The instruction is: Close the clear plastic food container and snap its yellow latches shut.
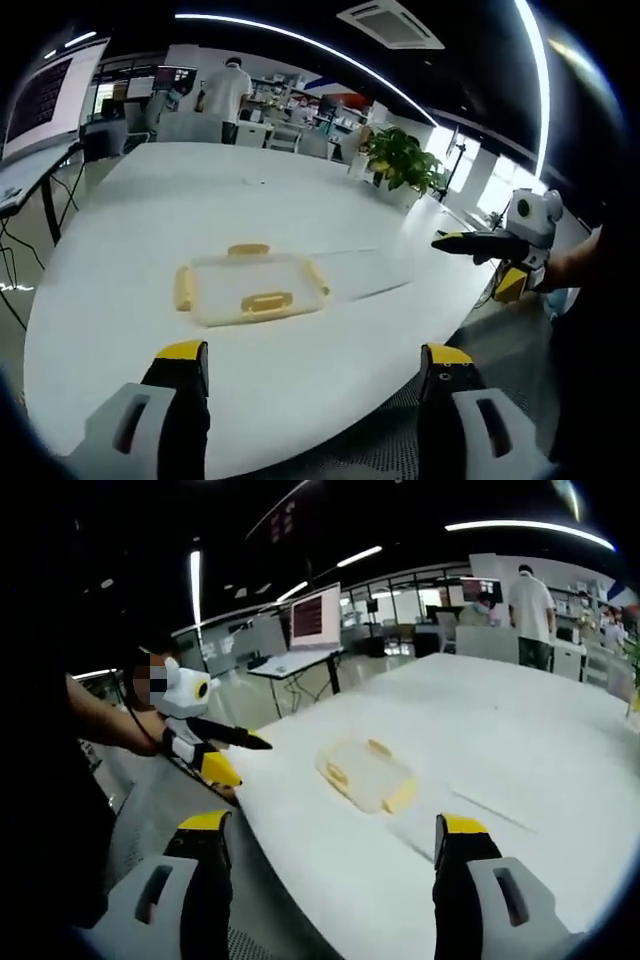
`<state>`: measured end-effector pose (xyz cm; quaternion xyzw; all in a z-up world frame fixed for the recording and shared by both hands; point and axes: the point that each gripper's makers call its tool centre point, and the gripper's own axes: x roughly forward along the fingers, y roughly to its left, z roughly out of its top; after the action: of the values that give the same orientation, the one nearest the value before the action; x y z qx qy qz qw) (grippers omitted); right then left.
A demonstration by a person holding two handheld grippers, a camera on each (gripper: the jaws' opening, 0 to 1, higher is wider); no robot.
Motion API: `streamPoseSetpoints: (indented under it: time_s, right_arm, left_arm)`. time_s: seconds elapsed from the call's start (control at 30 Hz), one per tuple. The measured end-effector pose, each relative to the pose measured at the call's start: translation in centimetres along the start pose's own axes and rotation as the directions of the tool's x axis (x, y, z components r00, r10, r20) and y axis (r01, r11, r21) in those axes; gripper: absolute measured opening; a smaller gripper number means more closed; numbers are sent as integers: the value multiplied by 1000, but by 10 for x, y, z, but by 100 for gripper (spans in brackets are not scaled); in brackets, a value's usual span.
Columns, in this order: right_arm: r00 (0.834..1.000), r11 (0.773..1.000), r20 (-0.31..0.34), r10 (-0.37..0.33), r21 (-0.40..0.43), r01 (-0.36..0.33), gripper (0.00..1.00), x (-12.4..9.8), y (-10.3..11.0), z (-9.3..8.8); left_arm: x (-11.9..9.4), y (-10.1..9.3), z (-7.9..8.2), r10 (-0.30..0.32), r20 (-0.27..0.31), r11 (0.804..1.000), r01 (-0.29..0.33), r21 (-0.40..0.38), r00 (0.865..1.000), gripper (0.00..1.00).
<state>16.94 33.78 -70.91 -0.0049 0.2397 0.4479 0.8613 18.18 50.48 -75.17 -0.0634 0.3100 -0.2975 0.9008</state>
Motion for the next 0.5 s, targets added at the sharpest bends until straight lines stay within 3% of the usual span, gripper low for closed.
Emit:
streamPoseSetpoints:
  time_s: [0.5]
  right_arm:
    - [1000,1000,-6,3,-14,-3,81,18,-5,6]
  left_arm:
    - [8,18,4,-16,-32,1000,17,18,999,82]
